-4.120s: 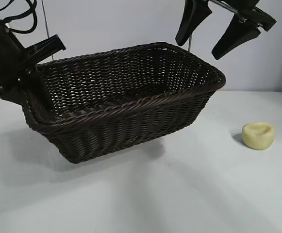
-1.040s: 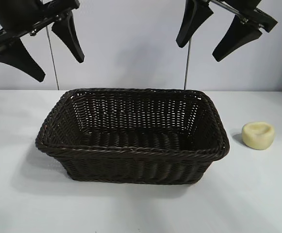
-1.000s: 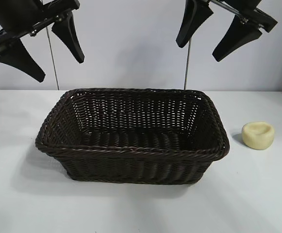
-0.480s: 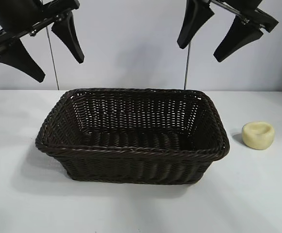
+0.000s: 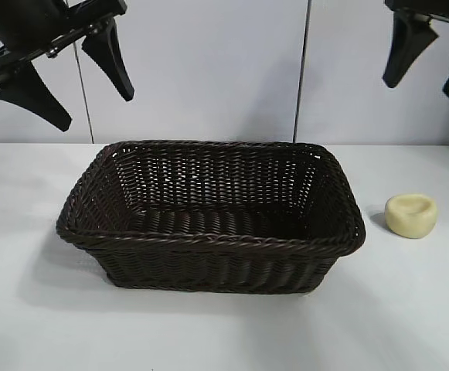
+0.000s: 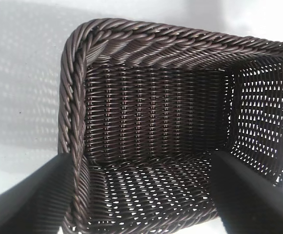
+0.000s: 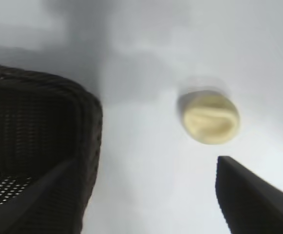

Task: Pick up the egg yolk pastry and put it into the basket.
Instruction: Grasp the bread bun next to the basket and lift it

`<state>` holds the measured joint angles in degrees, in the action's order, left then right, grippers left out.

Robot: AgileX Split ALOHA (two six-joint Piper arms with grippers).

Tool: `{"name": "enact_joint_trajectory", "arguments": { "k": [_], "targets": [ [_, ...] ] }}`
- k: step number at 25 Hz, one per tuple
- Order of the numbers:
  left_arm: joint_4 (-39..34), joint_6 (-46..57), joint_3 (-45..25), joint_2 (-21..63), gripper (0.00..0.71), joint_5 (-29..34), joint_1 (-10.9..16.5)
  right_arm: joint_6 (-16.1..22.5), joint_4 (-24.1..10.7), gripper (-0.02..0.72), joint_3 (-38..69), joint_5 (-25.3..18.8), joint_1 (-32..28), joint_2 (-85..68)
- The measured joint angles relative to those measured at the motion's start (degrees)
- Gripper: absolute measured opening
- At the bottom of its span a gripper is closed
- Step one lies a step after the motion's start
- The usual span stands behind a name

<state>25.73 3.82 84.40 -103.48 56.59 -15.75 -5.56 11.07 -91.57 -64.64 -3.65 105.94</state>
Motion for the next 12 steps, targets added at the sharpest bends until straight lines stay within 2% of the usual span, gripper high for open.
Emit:
{"name": "enact_joint_trajectory", "arguments": {
  "k": [5,12],
  "targets": [
    [0.0,0.0,0.0,0.0,0.561,0.0,0.0,0.6,1.4,0.558,0.0,0.6,0.0,7.3],
    [0.0,0.0,0.0,0.0,0.561,0.0,0.0,1.3,1.5,0.558,0.0,5.1,0.0,15.4]
  ]
}}
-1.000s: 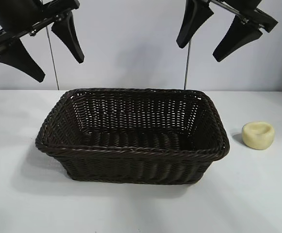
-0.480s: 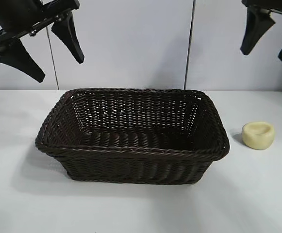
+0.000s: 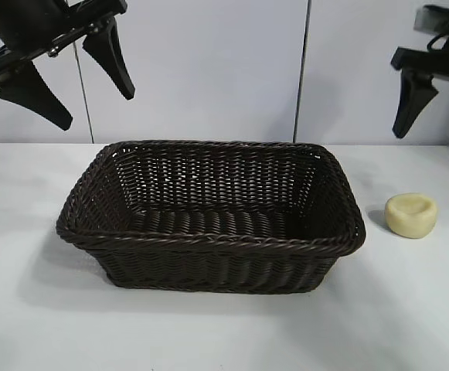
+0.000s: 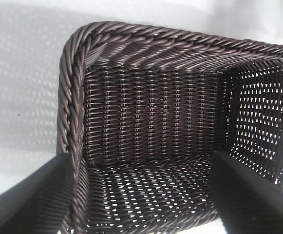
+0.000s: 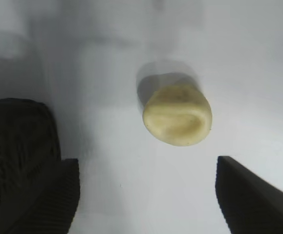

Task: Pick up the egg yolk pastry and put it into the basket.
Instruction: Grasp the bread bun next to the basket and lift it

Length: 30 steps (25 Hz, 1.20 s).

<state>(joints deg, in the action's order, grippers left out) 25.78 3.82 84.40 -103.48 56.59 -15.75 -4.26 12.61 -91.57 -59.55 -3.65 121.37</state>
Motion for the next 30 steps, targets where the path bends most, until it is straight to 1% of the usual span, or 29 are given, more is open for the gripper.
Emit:
{"name": "enact_joint_trajectory", "arguments": {
  "k": [5,7,8,9,13,16,18,20,24,28,30],
  "targets": [
    [0.0,0.0,0.0,0.0,0.561,0.0,0.0,0.1,-0.1,0.558,0.0,0.9,0.0,3.7],
    [0.0,0.0,0.0,0.0,0.561,0.0,0.0,0.1,-0.4,0.543,0.0,1.2,0.0,4.3],
    [0.0,0.0,0.0,0.0,0.561,0.0,0.0,0.1,-0.7,0.515,0.0,1.4,0.0,4.4],
    [0.0,0.0,0.0,0.0,0.561,0.0,0.0,0.1,-1.3,0.468,0.0,1.6,0.0,4.4],
    [0.0,0.0,0.0,0.0,0.561,0.1,0.0,1.2,-3.3,0.244,0.0,1.7,0.0,4.4],
    [0.0,0.0,0.0,0.0,0.561,0.1,0.0,1.2,-3.9,0.132,-0.1,1.0,0.0,4.4],
    [0.0,0.0,0.0,0.0,0.561,0.1,0.0,1.2,-3.9,0.083,-0.1,0.6,0.0,4.4],
    [0.0,0.0,0.0,0.0,0.561,0.1,0.0,1.2,-3.7,0.062,-0.1,0.4,0.0,4.1],
    [0.0,0.0,0.0,0.0,0.561,0.1,0.0,0.6,-3.3,0.050,-0.1,-1.0,0.0,1.9],
    [0.0,0.0,0.0,0.0,0.561,0.1,0.0,-0.1,-1.5,0.045,-0.1,-3.1,0.1,-2.8],
    [0.0,0.0,0.0,0.0,0.561,0.1,0.0,-0.3,-1.2,0.045,-0.1,-4.1,0.4,-5.7]
  ]
}}
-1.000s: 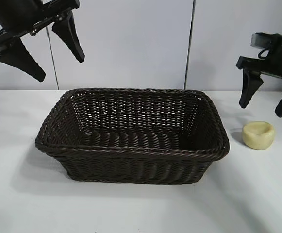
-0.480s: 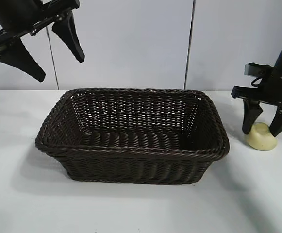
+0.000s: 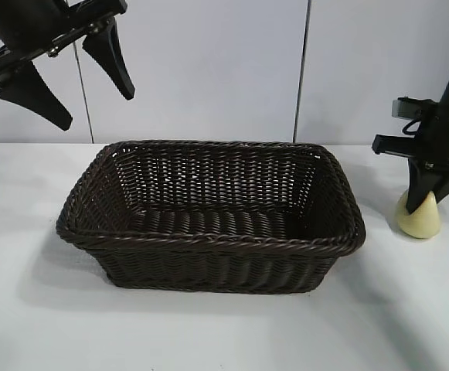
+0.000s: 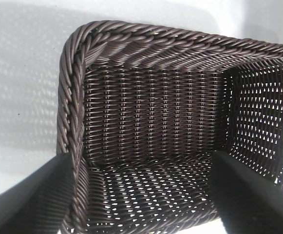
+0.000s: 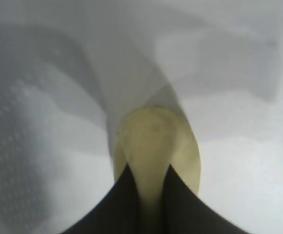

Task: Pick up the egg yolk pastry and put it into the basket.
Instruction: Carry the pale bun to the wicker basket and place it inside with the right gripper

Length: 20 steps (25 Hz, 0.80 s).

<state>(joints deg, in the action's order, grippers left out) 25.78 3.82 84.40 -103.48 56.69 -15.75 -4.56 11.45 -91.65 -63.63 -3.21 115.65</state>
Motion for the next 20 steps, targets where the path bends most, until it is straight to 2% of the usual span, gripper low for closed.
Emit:
{"name": "enact_joint_trajectory", "arguments": {
  "k": [7,11,20],
  "targets": [
    [0.0,0.0,0.0,0.0,0.561,0.1,0.0,-1.5,0.2,0.045,0.0,-2.0,4.2,-7.4],
    [0.0,0.0,0.0,0.0,0.561,0.1,0.0,-1.6,1.8,0.044,0.0,-2.5,7.0,-10.4],
    [0.0,0.0,0.0,0.0,0.561,0.1,0.0,-2.1,2.9,0.043,0.0,-2.6,17.0,-11.4]
  ]
}}
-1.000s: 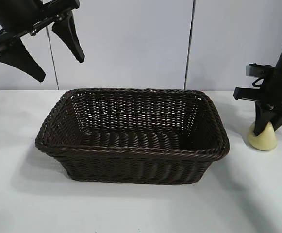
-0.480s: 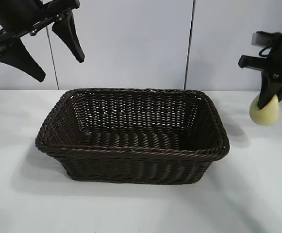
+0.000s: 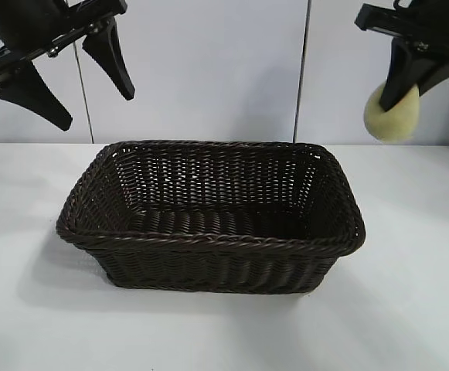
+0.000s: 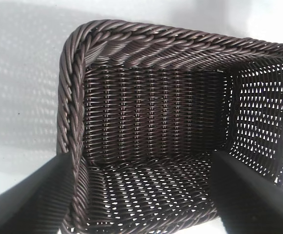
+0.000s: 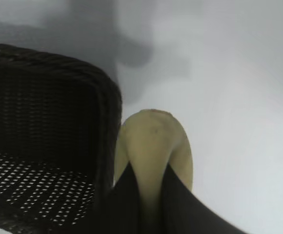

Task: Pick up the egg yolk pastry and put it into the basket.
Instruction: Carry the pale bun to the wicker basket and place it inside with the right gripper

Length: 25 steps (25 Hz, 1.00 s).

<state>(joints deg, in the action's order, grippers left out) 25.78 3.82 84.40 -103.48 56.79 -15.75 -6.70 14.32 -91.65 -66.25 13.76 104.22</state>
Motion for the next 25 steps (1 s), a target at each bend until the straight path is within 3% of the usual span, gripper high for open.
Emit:
{"name": "enact_joint_trajectory", "arguments": {
  "k": [12,25],
  "targets": [
    [0.0,0.0,0.0,0.0,0.561,0.2,0.0,4.4,0.3,0.043,0.0,5.0,12.1,1.5],
    [0.0,0.0,0.0,0.0,0.561,0.6,0.0,5.2,1.3,0.057,0.1,9.3,13.1,11.9]
  ]
}}
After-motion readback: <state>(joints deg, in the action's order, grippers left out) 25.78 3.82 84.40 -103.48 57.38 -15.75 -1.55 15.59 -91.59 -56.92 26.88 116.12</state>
